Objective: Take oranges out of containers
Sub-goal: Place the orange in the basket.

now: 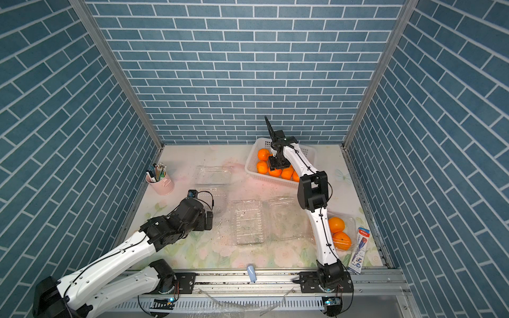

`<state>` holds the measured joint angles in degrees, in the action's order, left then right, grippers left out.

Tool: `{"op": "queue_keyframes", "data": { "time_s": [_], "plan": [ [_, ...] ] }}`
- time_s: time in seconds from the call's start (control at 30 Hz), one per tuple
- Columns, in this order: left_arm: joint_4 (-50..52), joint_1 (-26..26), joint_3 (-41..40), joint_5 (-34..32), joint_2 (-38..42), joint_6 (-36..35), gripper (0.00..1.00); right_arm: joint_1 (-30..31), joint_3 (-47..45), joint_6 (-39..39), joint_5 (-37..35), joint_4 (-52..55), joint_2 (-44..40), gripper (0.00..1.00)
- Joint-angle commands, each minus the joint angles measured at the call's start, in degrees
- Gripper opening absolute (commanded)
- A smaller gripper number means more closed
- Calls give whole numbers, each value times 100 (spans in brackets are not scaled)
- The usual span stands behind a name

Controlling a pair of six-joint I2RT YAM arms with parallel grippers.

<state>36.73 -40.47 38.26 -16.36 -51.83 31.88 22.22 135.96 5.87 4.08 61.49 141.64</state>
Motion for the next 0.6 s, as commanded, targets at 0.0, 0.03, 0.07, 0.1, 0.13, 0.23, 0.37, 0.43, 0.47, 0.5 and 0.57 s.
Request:
{"op": "queue_keyframes", "data": {
  "time_s": [0.0,0.03,0.07,0.1,0.13,0.23,0.37,0.43,0.47,0.5,0.57],
  "plan": [
    [82,37,137,8,-27,-59,99,-7,88,-270,-106,195,109,61],
    [83,39,123,10,-28,-50,99,-7,118,-315,-124,268,117,67],
    [84,39,113,28,-29,-39,99,-13,175,-351,-107,358,135,71],
    [75,37,103,41,-20,-26,99,-10,269,-394,-50,468,176,75],
    [77,39,91,52,-20,-23,99,-11,352,-399,-13,576,199,78],
    [43,39,34,74,10,36,99,-11,515,-356,-46,805,193,87],
    [19,39,7,107,15,49,99,-19,617,-170,-149,959,-24,96],
    [9,39,6,133,9,55,99,-16,668,-63,-214,1058,-184,98],
    [0,35,6,149,12,52,99,-16,662,-22,-202,1102,-257,98],
    [-14,39,-11,168,-1,47,99,-16,661,44,-222,1134,-369,98],
    [-33,38,-16,196,-10,48,99,-13,563,162,-219,1163,-610,98]
  ]
}}
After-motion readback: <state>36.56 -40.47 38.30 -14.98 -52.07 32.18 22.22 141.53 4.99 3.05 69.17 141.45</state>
